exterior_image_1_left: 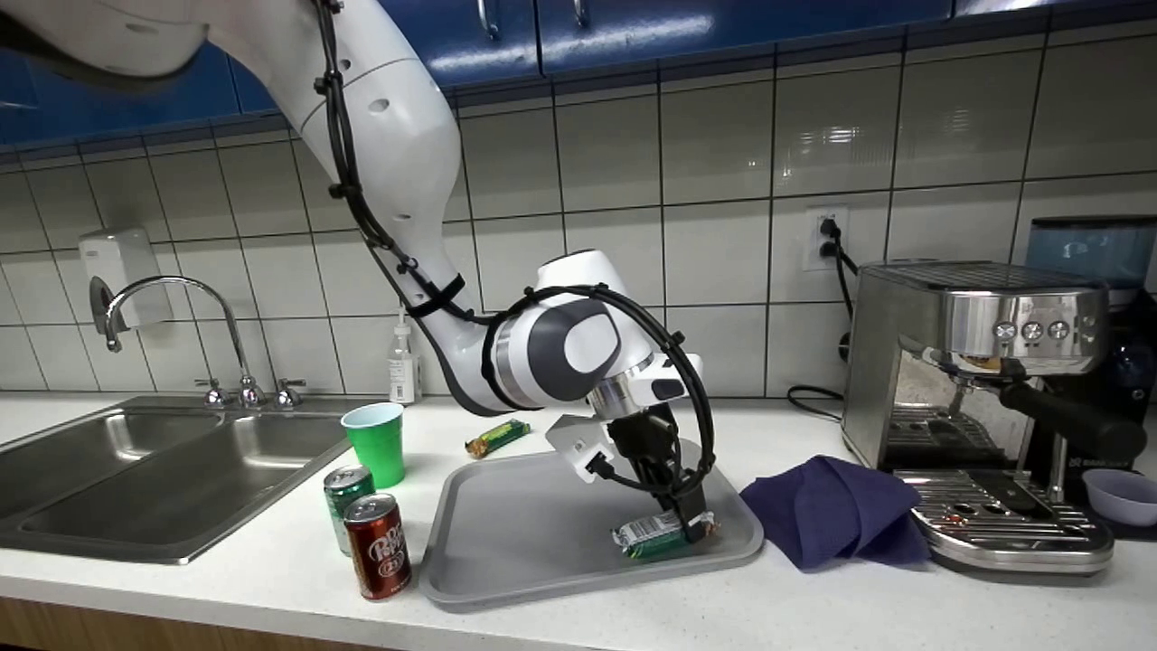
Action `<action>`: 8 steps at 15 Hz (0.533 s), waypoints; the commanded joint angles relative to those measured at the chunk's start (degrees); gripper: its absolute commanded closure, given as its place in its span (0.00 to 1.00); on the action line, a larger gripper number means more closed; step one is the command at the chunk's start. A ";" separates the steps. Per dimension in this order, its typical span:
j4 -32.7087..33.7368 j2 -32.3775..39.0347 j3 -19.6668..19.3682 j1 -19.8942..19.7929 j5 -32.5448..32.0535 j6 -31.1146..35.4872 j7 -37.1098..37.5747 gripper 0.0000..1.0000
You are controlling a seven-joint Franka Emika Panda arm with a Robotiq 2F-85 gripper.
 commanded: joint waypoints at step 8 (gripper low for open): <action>5.03 3.63 0.84 0.16 -0.69 -2.22 0.33 0.32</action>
